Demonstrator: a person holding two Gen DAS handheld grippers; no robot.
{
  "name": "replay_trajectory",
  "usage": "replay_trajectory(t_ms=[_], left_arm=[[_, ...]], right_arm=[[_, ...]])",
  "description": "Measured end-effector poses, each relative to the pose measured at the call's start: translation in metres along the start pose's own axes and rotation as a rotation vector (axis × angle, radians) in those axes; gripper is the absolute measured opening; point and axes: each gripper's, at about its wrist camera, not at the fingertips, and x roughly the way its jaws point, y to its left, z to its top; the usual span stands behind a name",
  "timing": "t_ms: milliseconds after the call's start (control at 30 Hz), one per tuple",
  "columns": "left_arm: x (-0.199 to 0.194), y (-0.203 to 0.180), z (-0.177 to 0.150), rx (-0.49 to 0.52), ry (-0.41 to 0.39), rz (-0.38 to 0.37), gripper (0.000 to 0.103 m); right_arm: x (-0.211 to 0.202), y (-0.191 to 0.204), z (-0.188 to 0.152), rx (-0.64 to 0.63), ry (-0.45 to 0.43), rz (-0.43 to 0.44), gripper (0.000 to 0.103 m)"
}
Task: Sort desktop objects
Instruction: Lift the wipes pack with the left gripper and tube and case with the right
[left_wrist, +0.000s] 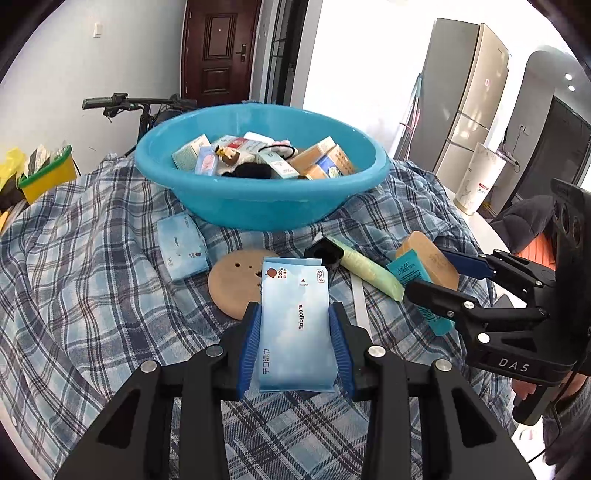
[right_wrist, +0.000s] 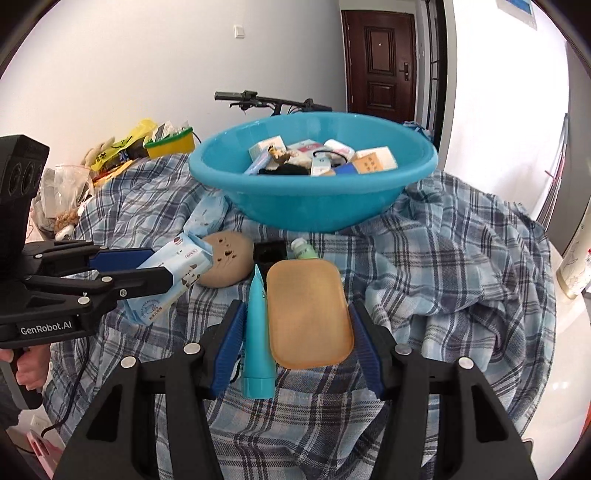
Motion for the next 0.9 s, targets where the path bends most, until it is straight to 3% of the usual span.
replay_trajectory(t_ms=[300,433,700,900], left_arm=[[-0.046,-0.016,0.031,0.020,-0.276,0.115,0.039],[-0.066,-0.022,0.046,0.026,-0.408,0.200,0.039],[-0.106,-0.025,0.081,0.017,-0.567,0.236,0.039],[-0.132,-0.026,0.103,0.024,-0.624,0.243,0.039]], right_arm=[[-0.039,0.021,0.042,-0.014,-0.200,-0.085,0.055],[-0.061,0.028,0.063,-0.004,-0.301,-0.139,0.056],[-0.097,0.041,0.101,0.000,-0.447,-0.192,0.056],[-0.116,0.050,0.123,-0.025,-0.500,-0.196,0.056]])
